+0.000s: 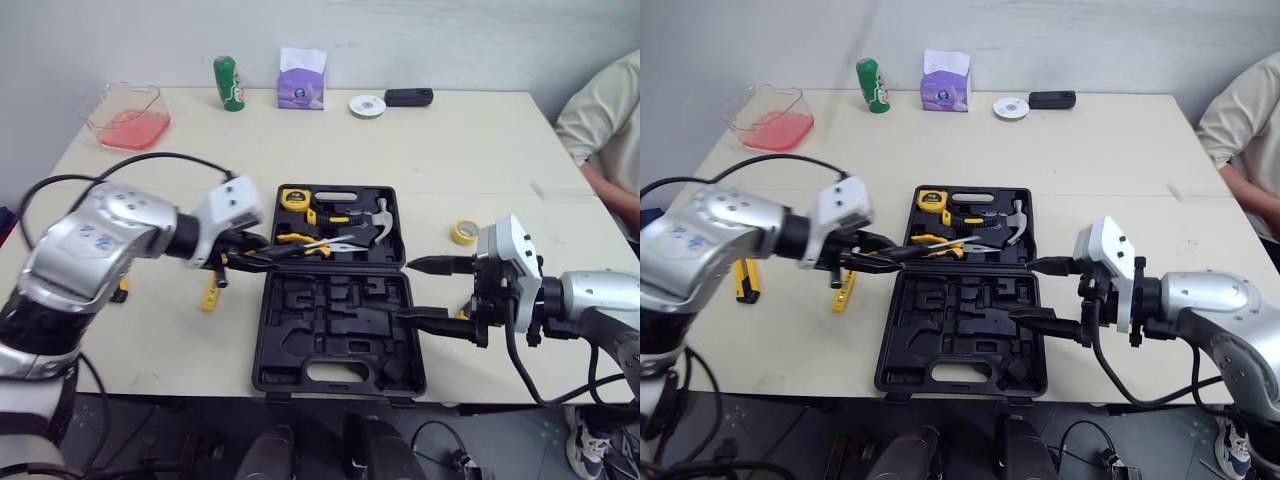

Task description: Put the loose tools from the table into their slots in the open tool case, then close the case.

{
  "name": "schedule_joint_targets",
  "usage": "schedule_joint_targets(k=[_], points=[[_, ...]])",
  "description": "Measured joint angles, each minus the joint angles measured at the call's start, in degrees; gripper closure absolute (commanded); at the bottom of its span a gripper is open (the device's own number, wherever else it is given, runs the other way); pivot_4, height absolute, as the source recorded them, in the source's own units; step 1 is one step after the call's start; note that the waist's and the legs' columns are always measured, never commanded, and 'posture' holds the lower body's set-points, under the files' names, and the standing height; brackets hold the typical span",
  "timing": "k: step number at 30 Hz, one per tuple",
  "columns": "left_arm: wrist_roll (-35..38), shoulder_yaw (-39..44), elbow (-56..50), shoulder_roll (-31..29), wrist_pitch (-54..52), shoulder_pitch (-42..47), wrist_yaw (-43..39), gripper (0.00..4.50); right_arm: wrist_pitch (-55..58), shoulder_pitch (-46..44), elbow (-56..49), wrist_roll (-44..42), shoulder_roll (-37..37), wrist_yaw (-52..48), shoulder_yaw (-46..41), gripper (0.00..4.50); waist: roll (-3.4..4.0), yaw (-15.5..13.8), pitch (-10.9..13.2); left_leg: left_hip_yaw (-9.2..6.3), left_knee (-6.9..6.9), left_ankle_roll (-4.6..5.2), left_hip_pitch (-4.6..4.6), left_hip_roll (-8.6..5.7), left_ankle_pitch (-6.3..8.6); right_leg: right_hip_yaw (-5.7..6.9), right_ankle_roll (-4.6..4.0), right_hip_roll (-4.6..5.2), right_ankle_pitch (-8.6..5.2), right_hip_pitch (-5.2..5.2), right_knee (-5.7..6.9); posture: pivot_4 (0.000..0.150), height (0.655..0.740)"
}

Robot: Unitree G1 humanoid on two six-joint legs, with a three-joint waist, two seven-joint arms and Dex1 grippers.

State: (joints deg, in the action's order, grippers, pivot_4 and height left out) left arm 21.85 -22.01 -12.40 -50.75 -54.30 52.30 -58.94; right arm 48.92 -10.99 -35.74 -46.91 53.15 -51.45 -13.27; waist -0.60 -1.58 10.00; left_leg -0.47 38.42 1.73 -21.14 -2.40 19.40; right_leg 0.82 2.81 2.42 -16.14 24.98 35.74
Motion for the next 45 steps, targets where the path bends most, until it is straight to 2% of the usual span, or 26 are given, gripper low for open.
schedule_joint_targets(k=[3, 9, 19, 24, 34, 36, 37, 41, 45], points=[[-3.75, -6.57, 3.91, 2.15, 1.71, 3.45, -3.89, 3.44, -0.10, 2.64, -1.32, 1.01, 0.48, 1.87, -0.91, 0.00, -0.02, 0.91, 0.01, 0.19, -0.04, -0.02, -0.03, 0.04, -0.09, -0.20, 0.00, -0.13, 0.00, 0.21, 0.26, 0.150, 0.7400], [-8.51, -12.95, 7.21, 4.78, 2.91, 5.98, -8.59, 3.44, 0.14, 4.05, -3.34, 0.43, 0.12, 5.83, -1.09, 0.00, -0.04, 0.53, 0.02, 0.21, -0.02, -0.09, -0.16, 0.05, -0.20, -0.23, 0.00, -0.16, 0.00, 0.40, 0.34, 0.150, 0.7400], [-15.31, -14.11, 13.01, 7.55, 6.43, 6.58, -9.55, 3.44, 0.09, 6.35, -4.75, -0.93, 0.05, 9.19, -1.26, 0.00, -0.06, 0.01, 0.03, 0.18, 0.55, 0.11, -0.34, 0.04, -0.07, -0.21, 0.03, -0.11, 0.01, 0.40, 0.32, 0.150, 0.7400], [-16.32, -13.99, 14.49, 10.08, 5.65, 7.02, -9.59, 3.44, -0.13, 6.98, -4.76, -0.93, 0.06, 9.79, -1.28, 0.00, -0.07, 0.00, 0.04, 0.17, 0.63, 0.14, -0.39, 0.04, -0.05, -0.21, 0.08, -0.11, 0.05, 0.39, 0.34, 0.150, 0.7400], [-17.83, -13.87, 15.09, 11.02, 6.25, 6.99, -9.90, 3.44, -0.20, 6.13, -4.74, -0.92, 0.06, 9.92, -1.28, 0.00, -0.08, -0.07, 0.04, 0.17, 0.66, 0.14, -0.39, 0.03, -0.05, -0.22, 0.11, -0.10, 0.06, 0.39, 0.37, 0.150, 0.7400], [-17.81, -13.53, 15.08, 11.02, 6.19, 6.90, -10.00, 2.40, -0.20, 5.92, -4.73, -0.92, 0.06, 9.92, -1.28, 0.00, -0.08, -0.03, 0.03, 0.18, 0.67, 0.14, -0.39, 0.02, -0.05, -0.22, 0.11, -0.10, 0.06, 0.39, 0.57, 0.150, 0.7400], [-17.77, -12.83, 15.08, 10.93, 6.27, 6.59, -10.02, 2.12, -0.20, 5.77, -4.72, -0.92, 0.05, 9.92, -1.28, 0.00, -0.08, 0.02, 0.04, 0.19, 0.67, 0.14, -0.39, 0.03, -0.05, -0.22, 0.11, -0.10, 0.06, 0.39, 0.59, 0.150, 0.7400], [-15.38, -6.87, 14.78, 9.85, 8.02, 3.62, -10.56, 0.34, -0.21, 5.67, -4.70, -0.93, 0.04, 10.04, -1.23, 0.00, -0.08, 0.16, 0.03, 0.19, 0.67, 0.13, -0.39, 0.04, -0.06, -0.22, 0.11, -0.11, 0.06, 0.42, 0.63, 0.150, 0.7400], [-12.22, 1.34, 15.63, 11.02, 14.42, -0.93, -9.73, 0.34, -0.29, 5.80, -4.70, -0.90, -0.01, 10.06, -1.08, 0.00, -0.06, 0.09, 0.03, 0.19, 0.70, 0.13, -0.36, 0.03, -0.06, -0.23, 0.11, -0.09, 0.06, 0.42, 0.68, 0.150, 0.7400]])
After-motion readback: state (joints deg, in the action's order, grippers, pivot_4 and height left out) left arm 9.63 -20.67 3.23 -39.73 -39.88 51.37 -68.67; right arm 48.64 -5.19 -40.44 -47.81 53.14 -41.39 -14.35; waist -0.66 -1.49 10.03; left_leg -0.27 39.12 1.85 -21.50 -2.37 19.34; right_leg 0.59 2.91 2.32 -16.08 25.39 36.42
